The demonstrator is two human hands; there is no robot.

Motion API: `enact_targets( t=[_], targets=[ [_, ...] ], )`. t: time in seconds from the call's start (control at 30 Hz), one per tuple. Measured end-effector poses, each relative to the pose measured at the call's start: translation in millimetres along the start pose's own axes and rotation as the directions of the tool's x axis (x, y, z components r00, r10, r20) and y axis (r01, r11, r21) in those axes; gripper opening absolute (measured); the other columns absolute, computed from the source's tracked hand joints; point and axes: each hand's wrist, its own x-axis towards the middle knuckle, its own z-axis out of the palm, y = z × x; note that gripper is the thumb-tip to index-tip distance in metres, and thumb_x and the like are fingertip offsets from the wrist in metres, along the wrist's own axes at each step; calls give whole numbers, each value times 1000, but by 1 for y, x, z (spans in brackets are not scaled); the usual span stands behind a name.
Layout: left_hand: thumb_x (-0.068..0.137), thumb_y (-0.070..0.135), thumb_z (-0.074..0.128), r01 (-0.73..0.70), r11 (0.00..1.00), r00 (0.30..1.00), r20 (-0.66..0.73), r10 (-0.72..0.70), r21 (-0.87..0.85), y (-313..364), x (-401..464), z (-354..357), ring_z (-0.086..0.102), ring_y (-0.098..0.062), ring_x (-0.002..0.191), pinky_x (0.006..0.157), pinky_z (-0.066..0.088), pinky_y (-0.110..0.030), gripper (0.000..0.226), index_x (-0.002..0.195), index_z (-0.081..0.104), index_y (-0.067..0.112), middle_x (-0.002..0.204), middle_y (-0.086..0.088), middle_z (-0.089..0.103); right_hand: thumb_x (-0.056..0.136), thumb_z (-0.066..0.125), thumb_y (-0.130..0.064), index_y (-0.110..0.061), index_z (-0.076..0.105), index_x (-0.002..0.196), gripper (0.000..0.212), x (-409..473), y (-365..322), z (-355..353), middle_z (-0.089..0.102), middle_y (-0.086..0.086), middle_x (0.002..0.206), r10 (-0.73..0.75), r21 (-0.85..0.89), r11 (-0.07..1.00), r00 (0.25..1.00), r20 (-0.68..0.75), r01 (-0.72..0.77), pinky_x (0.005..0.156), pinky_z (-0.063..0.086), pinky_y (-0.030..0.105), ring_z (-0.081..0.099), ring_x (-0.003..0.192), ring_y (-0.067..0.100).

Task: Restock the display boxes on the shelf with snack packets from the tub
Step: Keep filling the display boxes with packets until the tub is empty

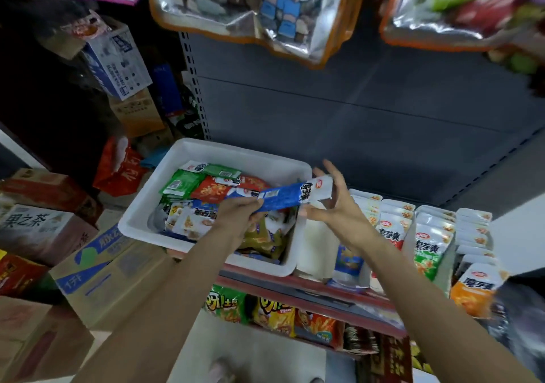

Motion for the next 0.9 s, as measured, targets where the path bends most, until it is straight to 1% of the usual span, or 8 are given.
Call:
enact_targets(
  t=[0.13, 0.2, 0.27, 0.37, 0.47, 0.67, 0.8, 0.9],
  targets=[
    [91, 3, 57, 58, 997, 990, 125, -65, 58, -7, -11, 46, 61, -11, 68, 62, 52, -15, 21, 106, 62, -11, 79, -8, 62, 78, 67, 9, -23, 35, 137, 74, -16, -5, -34, 62, -10, 110, -7, -48, 999, 993, -117, 2, 72, 49, 14, 62, 93, 0],
    [94, 2, 52, 56, 995, 986, 155, -68, 81, -13, -16, 68, 63, -11, 62, 60, 53, -15, 20, 105, 61, -11, 77, -9, 60, 80, 70, 0, -7, 61, 98, 22, -22, -6, -44, 66, 0, 83, -48, -153, 988, 963, -266, 6, 65, 45, 13, 61, 72, -1],
    [97, 8, 46, -112, 940, 985, 163, 62, 323, -21, -16, 82, 63, -14, 69, 66, 55, -23, 20, 105, 61, -3, 82, -10, 63, 81, 71, -8, 6, 59, 77, 19, -29, -3, -56, 64, 13, 73, -90, -225, 974, 914, -395, -1, 60, 44, 16, 58, 68, 7],
    [96, 20, 49, -494, 419, 854, 335, 398, 762, -33, -12, 86, 57, -22, 106, 87, 43, -28, 30, 122, 60, 10, 118, -9, 61, 86, 65, -6, -5, 66, 84, 2, -40, -1, -74, 69, 18, 88, -119, -189, 981, 894, -432, 39, 71, 53, 37, 64, 77, 22],
    [93, 26, 56, -561, 128, 786, 477, 394, 818, -44, -8, 84, 33, -21, 135, 109, 28, -30, 52, 142, 39, 13, 147, -5, 36, 88, 62, -3, -6, 65, 90, 5, -47, -1, -90, 69, 18, 90, -90, -143, 989, 892, -443, 29, 64, 58, 32, 68, 73, 16],
    [87, 3, 59, -523, 176, 828, 448, 337, 834, -53, -12, 79, 26, -18, 141, 111, 29, -30, 79, 150, 15, 19, 156, -1, 22, 89, 61, -4, -7, 64, 104, 16, -50, 13, -99, 63, -7, 82, -179, -510, 858, 895, -409, -62, 54, 45, 5, 57, 61, -13],
    [87, 6, 63, -522, 176, 828, 446, 340, 834, -50, -13, 80, 28, -20, 141, 112, 28, -30, 80, 150, 15, 16, 155, -3, 23, 87, 58, -2, -24, 43, 117, 40, -42, 30, -92, 68, 10, 90, -86, -634, 755, 933, -350, -168, 64, 56, 41, 66, 74, 21],
    [86, 7, 64, -526, 176, 824, 448, 347, 832, -49, -15, 80, 30, -21, 140, 112, 28, -31, 81, 150, 16, 16, 155, -3, 24, 87, 51, 1, -28, 33, 128, 53, -40, 42, -87, 59, 6, 107, -54, -788, 590, 965, -257, -177, 69, 52, 38, 61, 89, 28]
  ],
)
